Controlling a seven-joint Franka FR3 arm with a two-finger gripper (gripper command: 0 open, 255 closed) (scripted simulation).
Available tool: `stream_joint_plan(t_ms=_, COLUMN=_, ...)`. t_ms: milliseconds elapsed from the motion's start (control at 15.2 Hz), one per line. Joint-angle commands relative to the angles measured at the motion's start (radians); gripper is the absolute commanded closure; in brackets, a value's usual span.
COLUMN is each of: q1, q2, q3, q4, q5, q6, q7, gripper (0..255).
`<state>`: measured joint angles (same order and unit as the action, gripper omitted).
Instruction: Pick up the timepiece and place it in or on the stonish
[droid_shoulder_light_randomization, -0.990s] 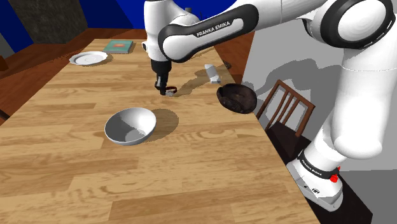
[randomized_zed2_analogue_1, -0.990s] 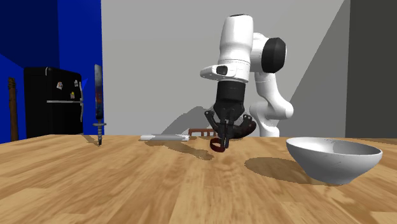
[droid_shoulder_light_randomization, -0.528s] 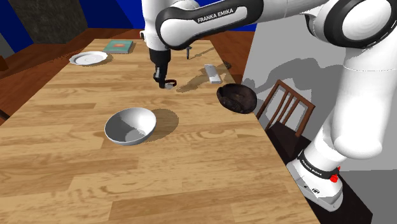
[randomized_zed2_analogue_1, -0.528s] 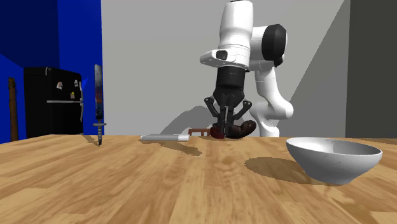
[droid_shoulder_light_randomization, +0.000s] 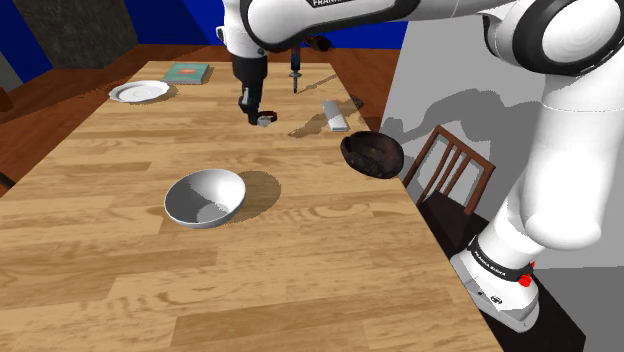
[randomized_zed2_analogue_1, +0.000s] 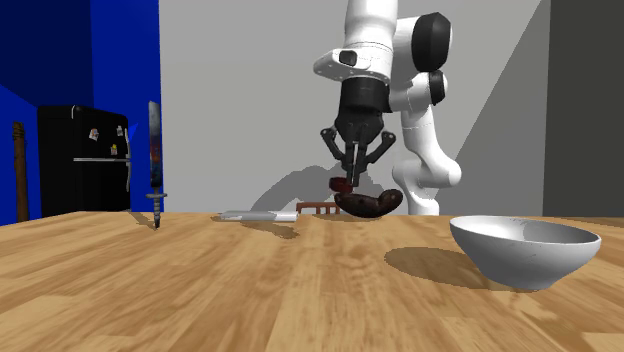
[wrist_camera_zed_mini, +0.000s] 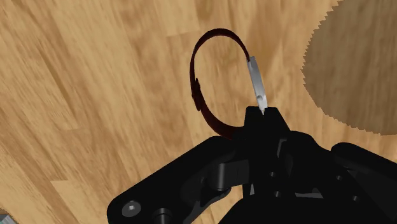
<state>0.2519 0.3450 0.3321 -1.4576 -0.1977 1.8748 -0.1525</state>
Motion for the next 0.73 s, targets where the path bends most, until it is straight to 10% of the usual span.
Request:
stream_joint_plan(t_ms=0, q1=0.003, q2=-0.001, q3=0.001, q4=0.024, q5=0.001, q6=-0.026, q7=-0.001, gripper=255)
stream_joint_plan(t_ms=660, q1=0.018, q2=0.018, q3=0.004, q4=0.187, q5=-0.001, q6=-0.169, q7=-0.013, gripper=255)
